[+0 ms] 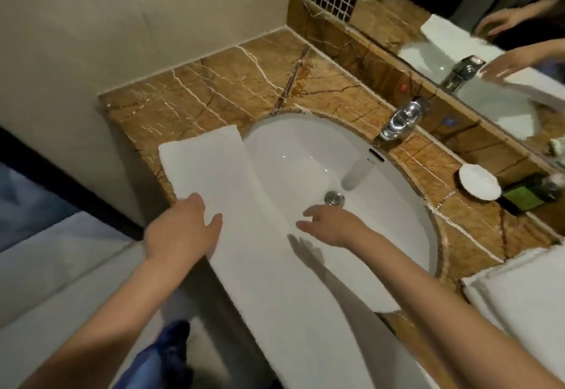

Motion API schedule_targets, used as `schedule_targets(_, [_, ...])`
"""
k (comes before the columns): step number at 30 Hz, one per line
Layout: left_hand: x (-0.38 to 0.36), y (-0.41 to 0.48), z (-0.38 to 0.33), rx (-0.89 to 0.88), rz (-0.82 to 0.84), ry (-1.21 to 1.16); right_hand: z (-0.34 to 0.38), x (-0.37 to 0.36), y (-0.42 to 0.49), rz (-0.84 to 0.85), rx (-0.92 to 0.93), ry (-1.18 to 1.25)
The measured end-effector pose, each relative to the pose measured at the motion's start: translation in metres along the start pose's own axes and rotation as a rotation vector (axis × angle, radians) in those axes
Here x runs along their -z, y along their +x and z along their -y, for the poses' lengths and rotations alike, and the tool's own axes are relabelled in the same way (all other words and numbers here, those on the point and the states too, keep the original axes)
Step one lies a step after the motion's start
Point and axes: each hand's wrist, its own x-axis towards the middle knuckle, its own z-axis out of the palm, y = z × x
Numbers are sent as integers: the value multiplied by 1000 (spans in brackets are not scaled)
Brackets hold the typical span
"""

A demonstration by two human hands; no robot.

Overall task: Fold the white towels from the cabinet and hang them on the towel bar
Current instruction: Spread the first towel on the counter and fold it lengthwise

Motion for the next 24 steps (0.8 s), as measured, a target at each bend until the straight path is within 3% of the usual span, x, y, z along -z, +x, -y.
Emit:
schedule_targets(4, [-22, -26, 7, 229, 138, 4, -10, 3, 26, 161, 128, -8])
schedule_targets(8, [-52, -50, 2, 331, 327, -274, -21, -14, 42, 370, 118, 3])
schedule_targets(13, [-72, -65, -4, 376, 243, -491, -27, -20, 54, 523, 190, 230])
schedule_targets(18, [-70, -69, -9, 392, 82, -724, -35, -15, 56, 513, 216, 393])
schedule_targets(24, [-61, -66, -12, 460, 173, -1087, -25, -2, 50, 406, 283, 376])
